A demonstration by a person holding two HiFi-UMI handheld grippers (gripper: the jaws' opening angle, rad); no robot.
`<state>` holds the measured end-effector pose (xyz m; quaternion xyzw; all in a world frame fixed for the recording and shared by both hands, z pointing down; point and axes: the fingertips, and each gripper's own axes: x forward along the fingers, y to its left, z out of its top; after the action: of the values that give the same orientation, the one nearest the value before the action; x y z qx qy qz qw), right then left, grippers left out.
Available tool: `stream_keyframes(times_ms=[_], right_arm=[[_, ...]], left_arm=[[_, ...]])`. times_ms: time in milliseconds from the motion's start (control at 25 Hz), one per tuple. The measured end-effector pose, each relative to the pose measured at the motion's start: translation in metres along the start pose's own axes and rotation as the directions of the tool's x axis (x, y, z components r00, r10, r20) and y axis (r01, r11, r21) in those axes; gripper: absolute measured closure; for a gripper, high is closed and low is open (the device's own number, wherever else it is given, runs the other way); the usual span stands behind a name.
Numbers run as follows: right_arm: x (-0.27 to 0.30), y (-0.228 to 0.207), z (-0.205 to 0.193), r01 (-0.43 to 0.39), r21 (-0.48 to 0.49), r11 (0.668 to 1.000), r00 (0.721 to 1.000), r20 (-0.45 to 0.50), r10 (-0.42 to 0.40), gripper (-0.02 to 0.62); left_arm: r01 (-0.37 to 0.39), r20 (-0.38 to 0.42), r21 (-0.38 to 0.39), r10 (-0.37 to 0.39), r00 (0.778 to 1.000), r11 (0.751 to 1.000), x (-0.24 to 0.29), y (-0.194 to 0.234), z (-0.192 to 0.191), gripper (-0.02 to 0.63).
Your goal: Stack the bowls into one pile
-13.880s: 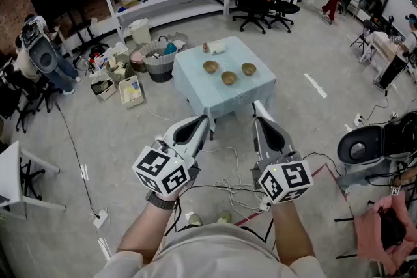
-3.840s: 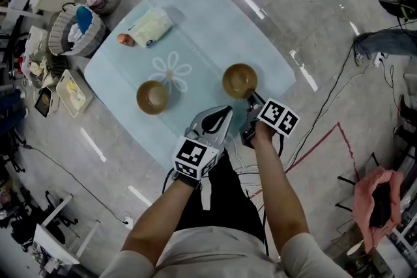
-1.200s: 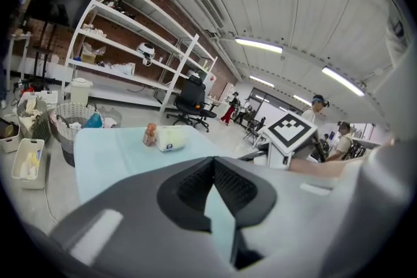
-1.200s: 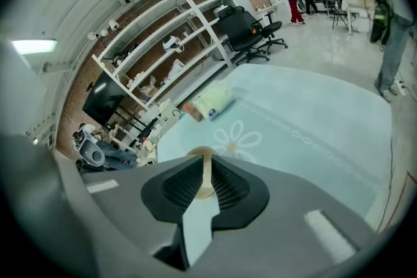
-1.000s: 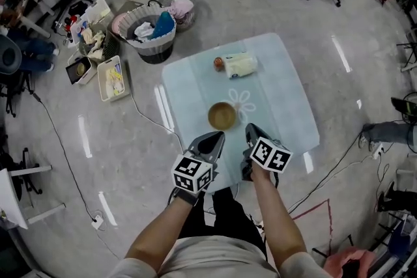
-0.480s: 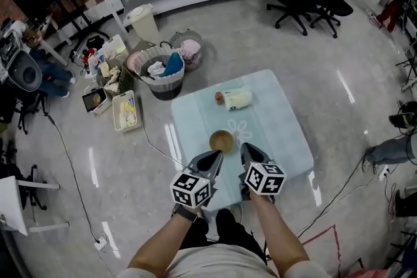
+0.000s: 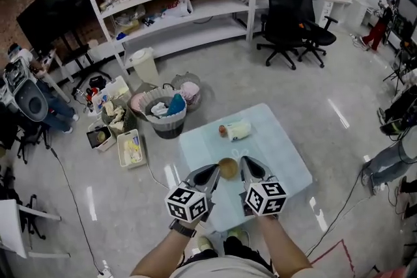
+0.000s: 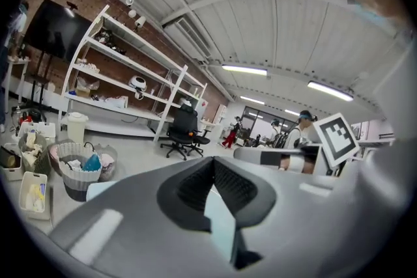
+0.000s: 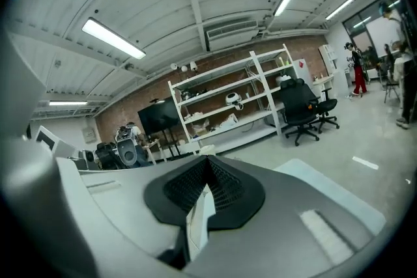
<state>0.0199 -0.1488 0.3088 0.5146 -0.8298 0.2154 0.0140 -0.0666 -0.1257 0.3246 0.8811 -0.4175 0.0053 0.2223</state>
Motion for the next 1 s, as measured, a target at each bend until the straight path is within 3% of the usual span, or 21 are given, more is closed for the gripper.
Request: stream_keyframes(times_ms=[400,1000], right_arm=[[-0.026,0.062,0.045,0.005,-0.057,0.998,0.995,0.096,0.001,0.586],[-0.057,0.119,0.091,-0.001,-0.138,0.990,0.980,0.199,0.028,0.586]], left_arm=[[0.037,0.087,0.068,-0.043,0.995,0.997,-0.054,-0.008,0.061,0.600],[0.012,0.212,0.154,-0.045,0.976,0.988,-0.108,-0.025,0.124,0.600]])
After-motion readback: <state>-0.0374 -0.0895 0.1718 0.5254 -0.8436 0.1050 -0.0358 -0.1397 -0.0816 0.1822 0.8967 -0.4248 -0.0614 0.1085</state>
